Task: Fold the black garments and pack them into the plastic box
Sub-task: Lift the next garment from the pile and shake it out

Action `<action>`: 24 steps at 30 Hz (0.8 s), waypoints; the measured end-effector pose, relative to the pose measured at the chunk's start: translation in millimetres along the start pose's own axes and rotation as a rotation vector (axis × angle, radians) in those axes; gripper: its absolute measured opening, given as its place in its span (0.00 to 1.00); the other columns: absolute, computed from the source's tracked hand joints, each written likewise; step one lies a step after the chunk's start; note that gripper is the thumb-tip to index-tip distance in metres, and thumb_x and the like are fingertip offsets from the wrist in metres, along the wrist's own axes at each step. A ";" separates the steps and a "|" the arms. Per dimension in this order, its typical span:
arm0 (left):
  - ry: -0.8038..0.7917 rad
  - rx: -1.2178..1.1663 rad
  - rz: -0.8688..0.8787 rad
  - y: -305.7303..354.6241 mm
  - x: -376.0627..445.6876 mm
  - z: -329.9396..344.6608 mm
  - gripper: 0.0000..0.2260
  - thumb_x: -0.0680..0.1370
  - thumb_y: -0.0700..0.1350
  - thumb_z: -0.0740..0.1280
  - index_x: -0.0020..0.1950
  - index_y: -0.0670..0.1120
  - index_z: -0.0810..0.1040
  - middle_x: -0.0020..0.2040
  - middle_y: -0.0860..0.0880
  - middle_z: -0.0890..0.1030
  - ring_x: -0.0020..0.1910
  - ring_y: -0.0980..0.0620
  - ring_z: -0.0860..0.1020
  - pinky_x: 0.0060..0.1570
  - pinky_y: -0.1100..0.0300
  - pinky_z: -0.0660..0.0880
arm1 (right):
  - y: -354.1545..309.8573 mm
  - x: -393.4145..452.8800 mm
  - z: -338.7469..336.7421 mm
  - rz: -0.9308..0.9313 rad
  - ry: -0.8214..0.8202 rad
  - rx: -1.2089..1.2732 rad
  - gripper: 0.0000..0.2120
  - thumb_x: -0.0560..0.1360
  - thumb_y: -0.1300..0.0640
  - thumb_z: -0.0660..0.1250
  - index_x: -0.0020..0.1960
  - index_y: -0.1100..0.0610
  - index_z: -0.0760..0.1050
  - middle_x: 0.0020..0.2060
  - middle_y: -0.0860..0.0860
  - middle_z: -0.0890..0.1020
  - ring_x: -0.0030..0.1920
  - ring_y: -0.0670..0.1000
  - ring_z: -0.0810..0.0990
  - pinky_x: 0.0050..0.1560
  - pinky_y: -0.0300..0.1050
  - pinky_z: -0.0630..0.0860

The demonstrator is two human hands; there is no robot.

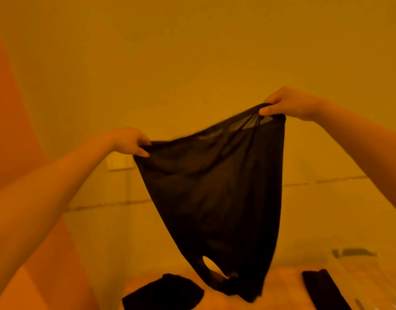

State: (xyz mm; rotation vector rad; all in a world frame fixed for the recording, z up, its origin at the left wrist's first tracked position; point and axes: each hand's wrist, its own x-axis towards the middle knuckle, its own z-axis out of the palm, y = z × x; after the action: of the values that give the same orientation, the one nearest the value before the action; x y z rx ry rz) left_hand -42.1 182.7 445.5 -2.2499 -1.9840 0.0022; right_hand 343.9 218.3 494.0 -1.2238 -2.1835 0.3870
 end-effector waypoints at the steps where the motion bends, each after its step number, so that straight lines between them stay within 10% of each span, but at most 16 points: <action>1: 0.024 -0.261 0.088 16.1 -1.1 -0.3 0.20 0.77 0.47 0.66 0.68 0.47 0.70 0.66 0.49 0.73 0.65 0.51 0.70 0.61 0.59 0.64 | -6.5 2.5 6.3 -0.026 -0.020 0.030 0.08 0.73 0.59 0.68 0.36 0.52 0.79 0.26 0.43 0.78 0.30 0.39 0.74 0.38 0.38 0.68; 4: 0.059 -1.069 0.298 84.4 -5.1 -6.6 0.23 0.77 0.40 0.65 0.71 0.45 0.64 0.66 0.51 0.71 0.65 0.56 0.69 0.61 0.62 0.66 | -31.0 9.9 30.7 -0.088 -0.128 0.083 0.08 0.74 0.61 0.67 0.38 0.52 0.78 0.25 0.40 0.79 0.29 0.36 0.76 0.32 0.28 0.70; 10: 0.055 -1.429 0.289 150.2 14.3 8.2 0.05 0.77 0.39 0.64 0.44 0.46 0.77 0.33 0.57 0.81 0.35 0.62 0.79 0.43 0.66 0.75 | -39.8 15.7 53.2 -0.094 -0.271 0.217 0.07 0.74 0.61 0.66 0.38 0.56 0.77 0.26 0.45 0.80 0.29 0.39 0.76 0.32 0.32 0.71; 15: 0.189 -1.562 0.155 128.7 16.9 6.9 0.11 0.80 0.40 0.59 0.38 0.47 0.71 0.26 0.56 0.77 0.25 0.64 0.74 0.30 0.69 0.70 | -13.0 -4.3 41.4 0.105 -0.452 0.502 0.14 0.61 0.54 0.74 0.42 0.60 0.77 0.32 0.50 0.83 0.31 0.45 0.81 0.32 0.36 0.77; 18: 0.230 -1.528 0.115 93.5 16.8 6.8 0.12 0.80 0.40 0.58 0.37 0.47 0.72 0.24 0.56 0.78 0.24 0.63 0.75 0.27 0.70 0.71 | 12.6 -17.3 31.1 0.148 -0.251 0.315 0.05 0.72 0.58 0.66 0.39 0.59 0.75 0.27 0.47 0.80 0.27 0.40 0.77 0.31 0.39 0.75; 24: -0.321 -1.071 0.293 74.9 7.7 19.0 0.17 0.63 0.58 0.75 0.42 0.47 0.82 0.37 0.51 0.83 0.34 0.57 0.80 0.34 0.65 0.75 | 39.7 -24.5 20.0 0.076 -0.078 -0.097 0.11 0.76 0.59 0.65 0.35 0.52 0.76 0.30 0.52 0.74 0.27 0.40 0.70 0.33 0.37 0.65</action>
State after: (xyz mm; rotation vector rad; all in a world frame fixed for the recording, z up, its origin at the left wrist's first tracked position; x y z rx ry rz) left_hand 31.0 183.4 419.4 -3.3279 -2.0308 -0.9282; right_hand 367.6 219.4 449.2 -1.3682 -2.2493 0.3692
